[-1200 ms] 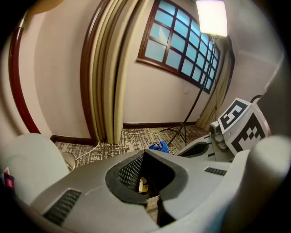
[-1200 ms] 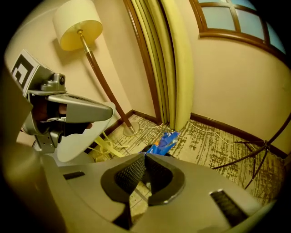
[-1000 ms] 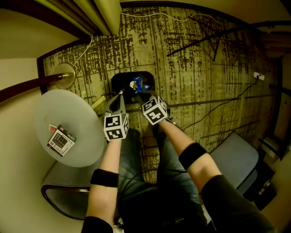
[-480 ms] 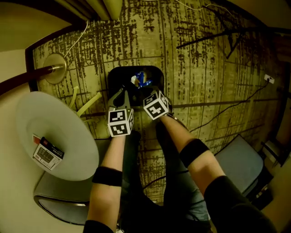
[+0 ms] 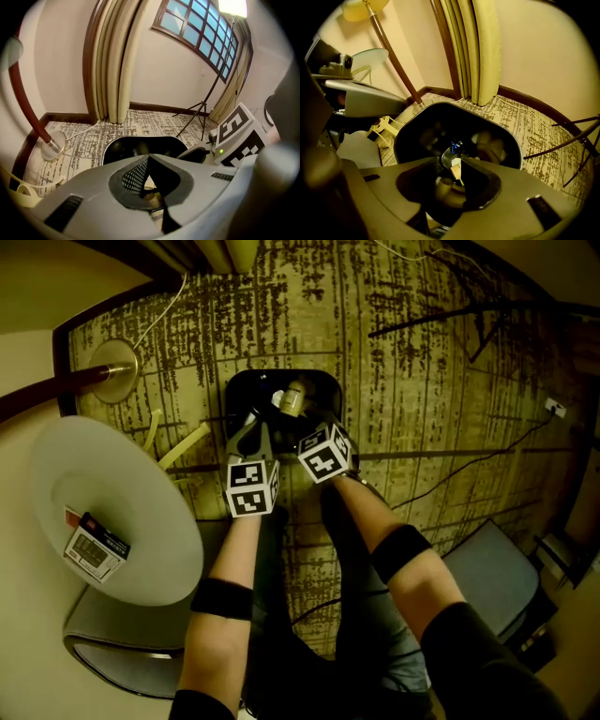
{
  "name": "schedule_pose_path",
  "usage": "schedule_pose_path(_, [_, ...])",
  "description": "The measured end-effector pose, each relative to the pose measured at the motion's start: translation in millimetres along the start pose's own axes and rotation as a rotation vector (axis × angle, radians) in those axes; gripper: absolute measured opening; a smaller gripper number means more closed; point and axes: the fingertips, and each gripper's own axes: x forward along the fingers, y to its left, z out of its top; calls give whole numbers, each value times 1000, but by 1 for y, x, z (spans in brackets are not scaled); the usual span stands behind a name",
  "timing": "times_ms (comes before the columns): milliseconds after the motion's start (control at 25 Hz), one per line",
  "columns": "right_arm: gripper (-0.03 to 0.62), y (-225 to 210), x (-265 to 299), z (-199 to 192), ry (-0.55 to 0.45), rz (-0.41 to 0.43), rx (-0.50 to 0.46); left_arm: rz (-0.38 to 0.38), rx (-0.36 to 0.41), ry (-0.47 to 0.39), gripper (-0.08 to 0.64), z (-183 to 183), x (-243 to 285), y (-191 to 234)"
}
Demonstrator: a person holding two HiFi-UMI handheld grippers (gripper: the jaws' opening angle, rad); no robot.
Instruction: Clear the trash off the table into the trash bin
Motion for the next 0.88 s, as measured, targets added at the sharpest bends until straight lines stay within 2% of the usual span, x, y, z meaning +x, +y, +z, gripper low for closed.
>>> schedule_pose_path(240, [160,2,-69,32,-42,-18,0,-6,5,-20,0,36,-49,-24])
schedule_pose_path(360, [51,8,-121,55,-83,-8,-9,-15,11,-37,0,70,-88,-44])
schedule_pose_path(440, [2,11,-161,76,-116,-10,-33,-25,4,-57,0,101,-120,-60])
schedule_pose_path(680, [0,23,-287,127,-206,-31,-45,-13,9,-146,0,176,-222,-98])
schedule_pose_path(880, [0,47,-370,180,-309,-31,-90,41,-25,-240,0,223,-302,-104])
